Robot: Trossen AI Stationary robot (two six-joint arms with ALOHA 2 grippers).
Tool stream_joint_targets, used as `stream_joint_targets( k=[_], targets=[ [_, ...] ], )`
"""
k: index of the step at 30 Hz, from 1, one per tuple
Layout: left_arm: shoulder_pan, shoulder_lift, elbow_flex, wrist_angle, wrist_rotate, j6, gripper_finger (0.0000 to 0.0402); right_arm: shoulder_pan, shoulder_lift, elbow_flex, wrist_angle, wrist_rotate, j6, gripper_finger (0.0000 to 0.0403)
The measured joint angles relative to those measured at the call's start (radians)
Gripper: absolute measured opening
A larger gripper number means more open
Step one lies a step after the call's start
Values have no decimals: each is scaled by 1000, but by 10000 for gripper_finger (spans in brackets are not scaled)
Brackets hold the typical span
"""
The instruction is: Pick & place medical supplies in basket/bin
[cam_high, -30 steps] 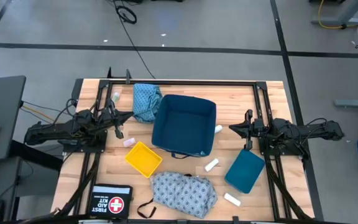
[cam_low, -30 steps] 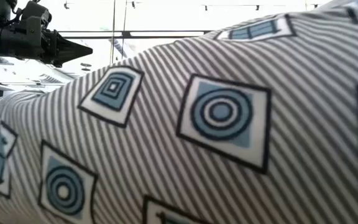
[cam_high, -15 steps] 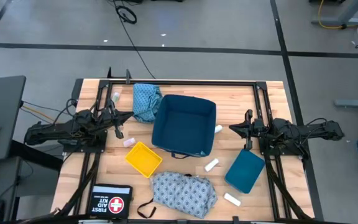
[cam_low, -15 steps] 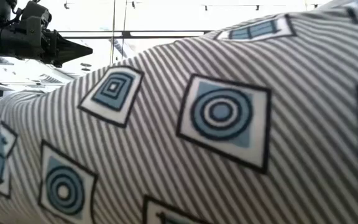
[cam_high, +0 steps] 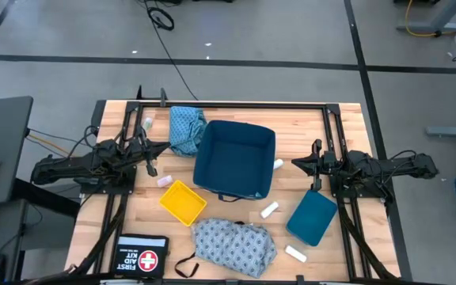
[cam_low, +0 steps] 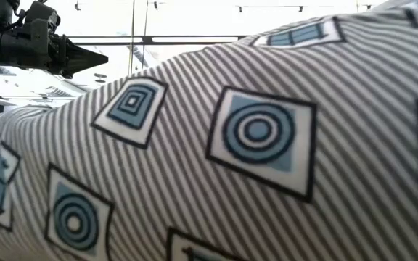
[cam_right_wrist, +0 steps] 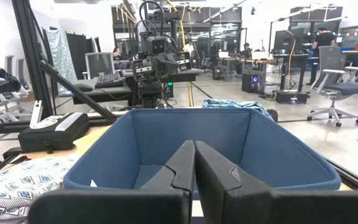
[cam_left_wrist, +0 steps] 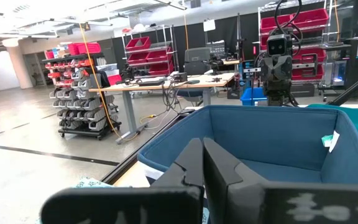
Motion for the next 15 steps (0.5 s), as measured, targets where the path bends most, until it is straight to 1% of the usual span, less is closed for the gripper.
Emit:
stream_joint_targets(
  k=[15],
  targets=[
    [0, 0, 0, 23, 0, 0, 0, 0, 0, 0, 0, 0, 0, 20]
  ],
)
